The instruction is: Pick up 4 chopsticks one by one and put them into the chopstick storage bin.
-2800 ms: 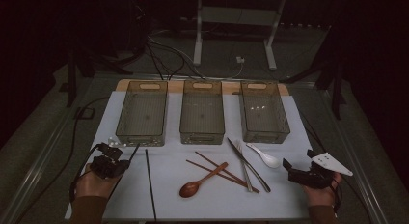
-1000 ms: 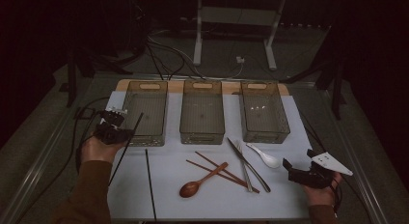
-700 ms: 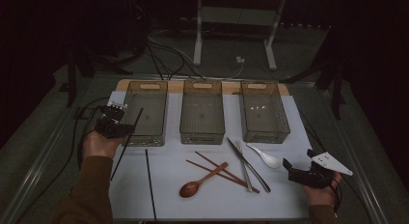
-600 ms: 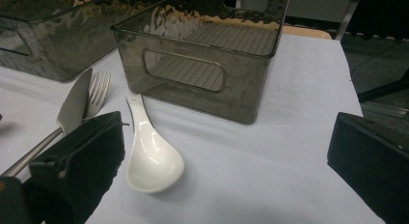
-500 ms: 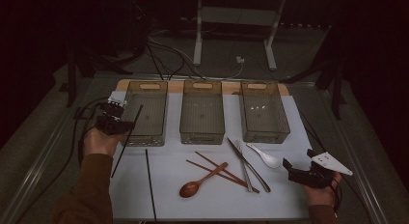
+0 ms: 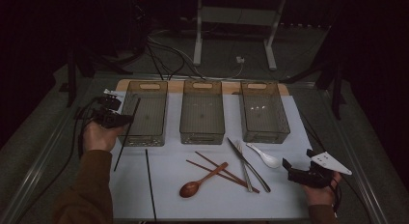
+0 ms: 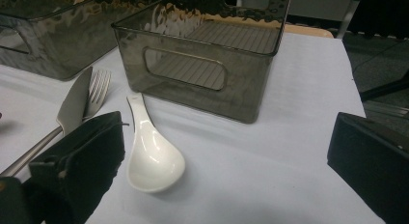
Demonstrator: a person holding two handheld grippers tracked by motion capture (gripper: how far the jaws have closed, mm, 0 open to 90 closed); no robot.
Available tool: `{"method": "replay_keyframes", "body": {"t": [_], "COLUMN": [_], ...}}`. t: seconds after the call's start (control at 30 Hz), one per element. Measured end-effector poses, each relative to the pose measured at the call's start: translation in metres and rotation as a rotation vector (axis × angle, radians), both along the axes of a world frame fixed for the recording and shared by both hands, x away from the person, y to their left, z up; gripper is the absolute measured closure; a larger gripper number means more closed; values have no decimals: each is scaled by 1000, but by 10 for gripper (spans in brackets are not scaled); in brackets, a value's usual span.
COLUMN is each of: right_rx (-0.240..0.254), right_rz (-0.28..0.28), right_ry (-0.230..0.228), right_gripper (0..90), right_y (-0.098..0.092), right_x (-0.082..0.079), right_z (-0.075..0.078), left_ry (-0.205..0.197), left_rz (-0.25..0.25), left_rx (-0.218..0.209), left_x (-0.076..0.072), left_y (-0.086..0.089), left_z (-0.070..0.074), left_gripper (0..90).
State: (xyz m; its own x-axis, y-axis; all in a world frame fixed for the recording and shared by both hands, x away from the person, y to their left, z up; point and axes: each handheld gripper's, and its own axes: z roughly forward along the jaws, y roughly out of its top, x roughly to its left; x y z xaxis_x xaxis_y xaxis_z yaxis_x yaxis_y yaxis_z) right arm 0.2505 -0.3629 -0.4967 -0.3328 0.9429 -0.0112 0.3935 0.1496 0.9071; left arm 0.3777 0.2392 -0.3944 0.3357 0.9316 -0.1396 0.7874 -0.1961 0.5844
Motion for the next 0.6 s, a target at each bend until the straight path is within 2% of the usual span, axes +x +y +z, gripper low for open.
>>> {"method": "replay_keyframes", "body": {"t": [0.6], "right_rx": [-4], "right_rz": [2], "right_ry": [2], "right_gripper": [0], "right_y": [0], "right_x": [1], "right_z": [0], "left_ry": [-18], "left_rz": [16], "left_rx": [-18], "left_x": [18], "left_y": [-3], "left_z": [11], "left_gripper": [875]}}
